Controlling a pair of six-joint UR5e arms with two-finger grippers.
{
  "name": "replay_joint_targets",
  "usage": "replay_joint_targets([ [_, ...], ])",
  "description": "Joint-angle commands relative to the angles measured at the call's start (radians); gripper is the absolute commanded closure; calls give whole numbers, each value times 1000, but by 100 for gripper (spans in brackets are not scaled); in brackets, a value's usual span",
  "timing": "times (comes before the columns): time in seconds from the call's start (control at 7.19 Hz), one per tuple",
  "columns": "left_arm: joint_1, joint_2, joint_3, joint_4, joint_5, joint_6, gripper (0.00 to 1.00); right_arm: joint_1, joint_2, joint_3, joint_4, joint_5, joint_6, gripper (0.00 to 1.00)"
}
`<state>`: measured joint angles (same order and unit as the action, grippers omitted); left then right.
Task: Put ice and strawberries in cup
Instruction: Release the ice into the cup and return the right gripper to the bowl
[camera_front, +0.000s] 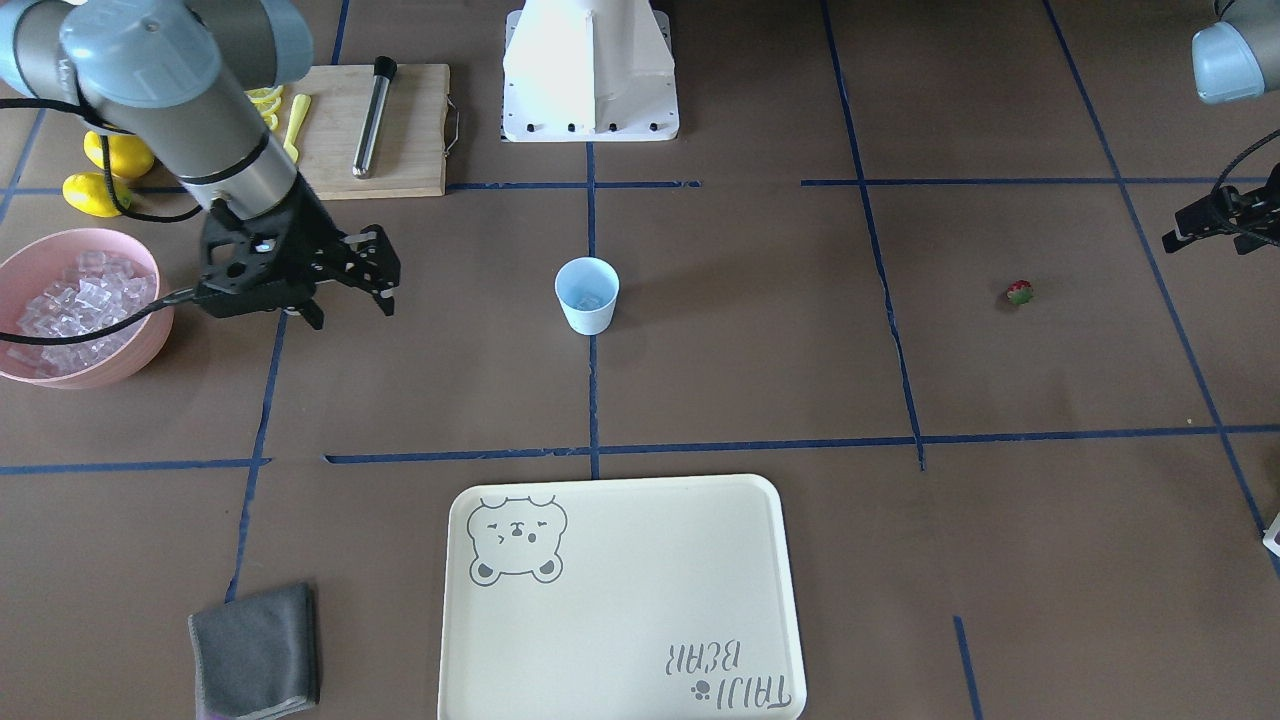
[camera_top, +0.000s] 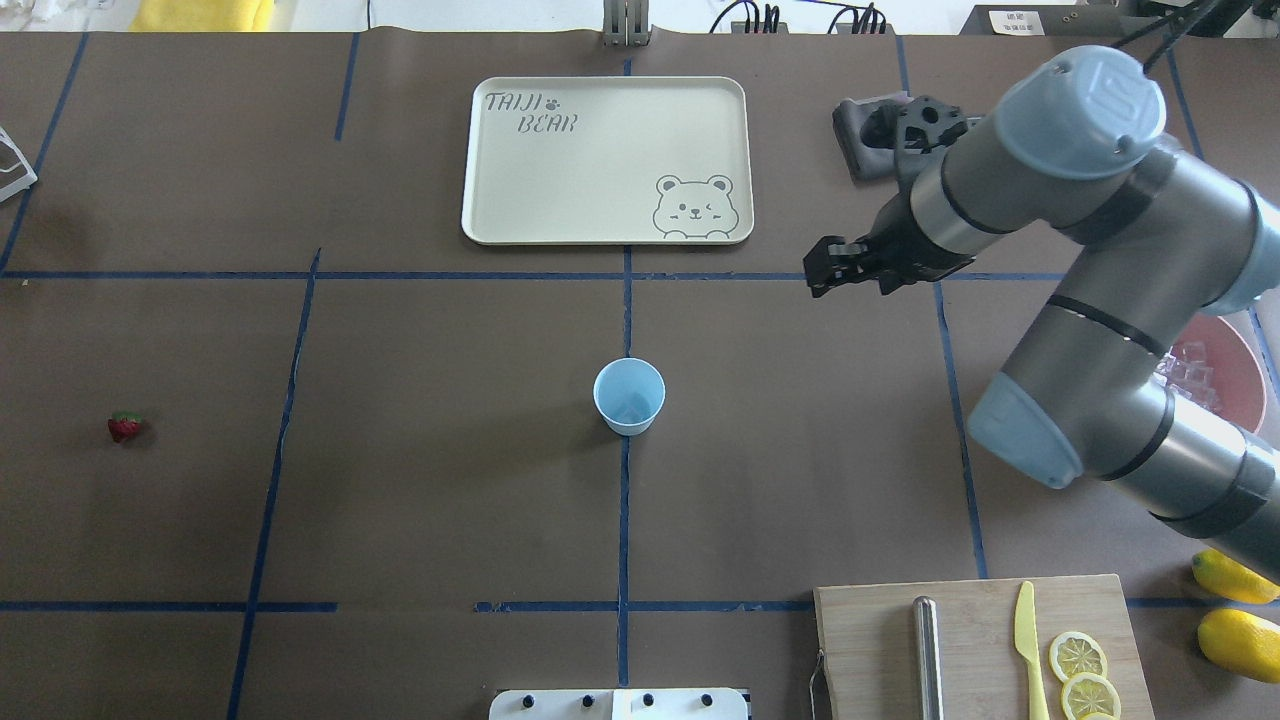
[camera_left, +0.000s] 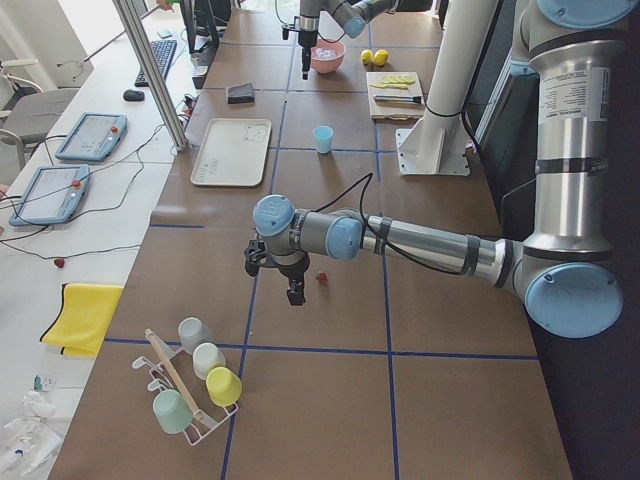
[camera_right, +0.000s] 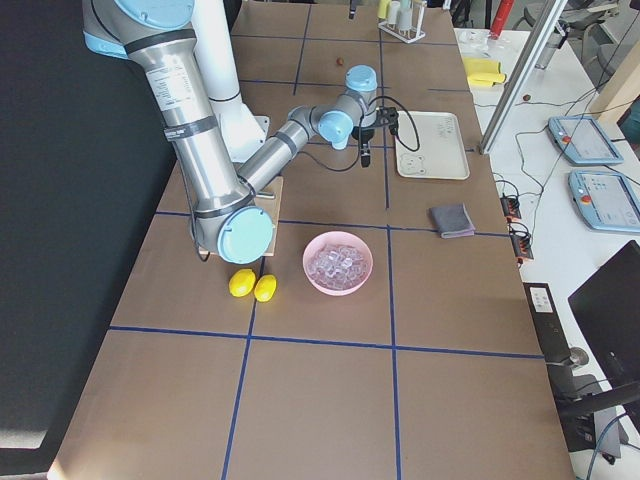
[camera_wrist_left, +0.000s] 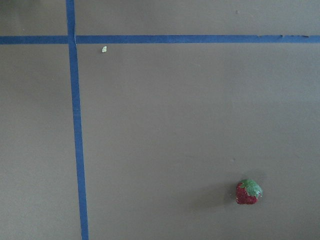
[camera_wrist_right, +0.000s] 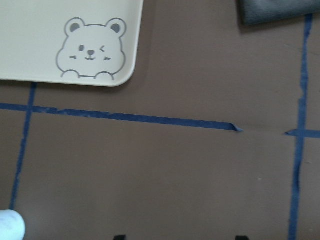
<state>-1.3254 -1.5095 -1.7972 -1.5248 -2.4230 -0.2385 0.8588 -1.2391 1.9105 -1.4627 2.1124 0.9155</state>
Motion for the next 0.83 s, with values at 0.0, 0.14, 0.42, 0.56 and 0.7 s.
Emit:
replay_joint_targets([
  [0.0,0,0,1,0,2,-4,0,127,-168,27,-1,50,-142,21],
  [0.14,0,0,-1,0,2,-4,0,164,-218,21,-2,51,-214,21],
  [0.42,0,0,-1,0,2,-4,0,178,-342,21,11,49,-227,21],
  [0.56,0,0,-2,0,2,-5,0,177,-379,21,12,46,-212,19],
  [0.7,0,0,-2,0,2,-5,0,177,-411,21,10,55,-210,19],
])
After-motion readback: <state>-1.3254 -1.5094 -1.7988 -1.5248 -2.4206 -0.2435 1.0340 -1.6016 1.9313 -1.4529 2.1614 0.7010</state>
